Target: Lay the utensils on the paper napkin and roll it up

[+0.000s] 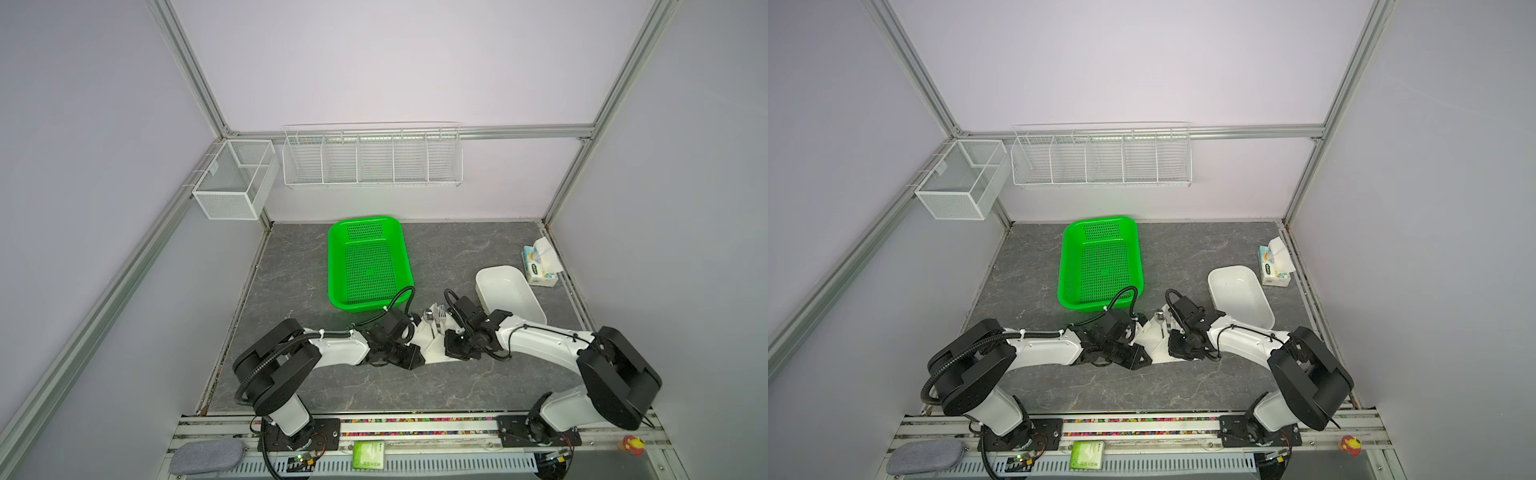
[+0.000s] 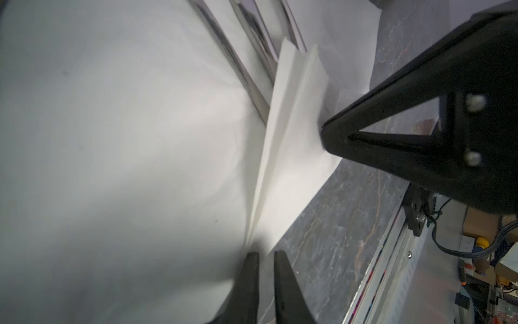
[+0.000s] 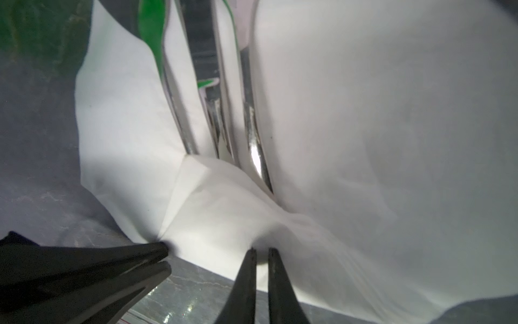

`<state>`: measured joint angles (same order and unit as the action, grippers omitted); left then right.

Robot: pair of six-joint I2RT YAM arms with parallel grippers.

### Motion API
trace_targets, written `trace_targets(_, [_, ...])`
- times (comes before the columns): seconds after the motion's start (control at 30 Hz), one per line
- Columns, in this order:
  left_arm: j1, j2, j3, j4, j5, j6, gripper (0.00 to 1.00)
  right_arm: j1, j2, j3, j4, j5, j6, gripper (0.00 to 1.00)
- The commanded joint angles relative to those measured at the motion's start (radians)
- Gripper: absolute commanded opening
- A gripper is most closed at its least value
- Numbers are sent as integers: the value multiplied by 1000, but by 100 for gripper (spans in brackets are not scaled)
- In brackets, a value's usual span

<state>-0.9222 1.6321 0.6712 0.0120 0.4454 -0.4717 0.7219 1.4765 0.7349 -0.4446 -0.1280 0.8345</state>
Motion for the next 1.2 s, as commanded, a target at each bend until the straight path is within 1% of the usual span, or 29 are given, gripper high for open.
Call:
trace_targets(0.0, [15,4,-44,-92,-74,-12,15,4,9,5,-40,21,12,14])
trace_targets(0.13, [18,-39,-91,-48,-76,-45,15,4,5,1,-40,21,9,14])
trace_targets(0.23, [24,-53,-88,-73,-79,-44,15,5,11,7,-38,18,6,14])
trace_targets(0.4, [24,-122,-102,-69,-147,-39,16,4,11,7,-35,14,7,14])
trace_targets(0.47, [24,-154,-76,-94,-159,-20,16,5,10,8,-38,14,5,14])
trace_targets(0.57, [23,-201,-49,-83,-136,-1,16,5,4,13,-39,9,3,14])
trace_targets(0.67, [23,-213,-17,-47,-77,7,17,5,4,19,-43,8,-2,14])
trace_targets(0.73, [22,-187,19,-35,-31,14,17,5,5,22,-43,8,-3,14])
trace_targets(0.83, [16,-110,88,-25,28,18,17,4,9,22,-35,1,0,14])
trace_targets(1.0, [-6,31,201,-30,46,-2,15,4,5,25,-31,-4,2,14])
trace_targets(1.07, [-16,84,238,-37,55,-8,12,4,11,31,-32,-4,0,14])
trace_targets(1.17, [-35,125,270,-49,50,-7,11,4,7,27,-23,-11,9,14])
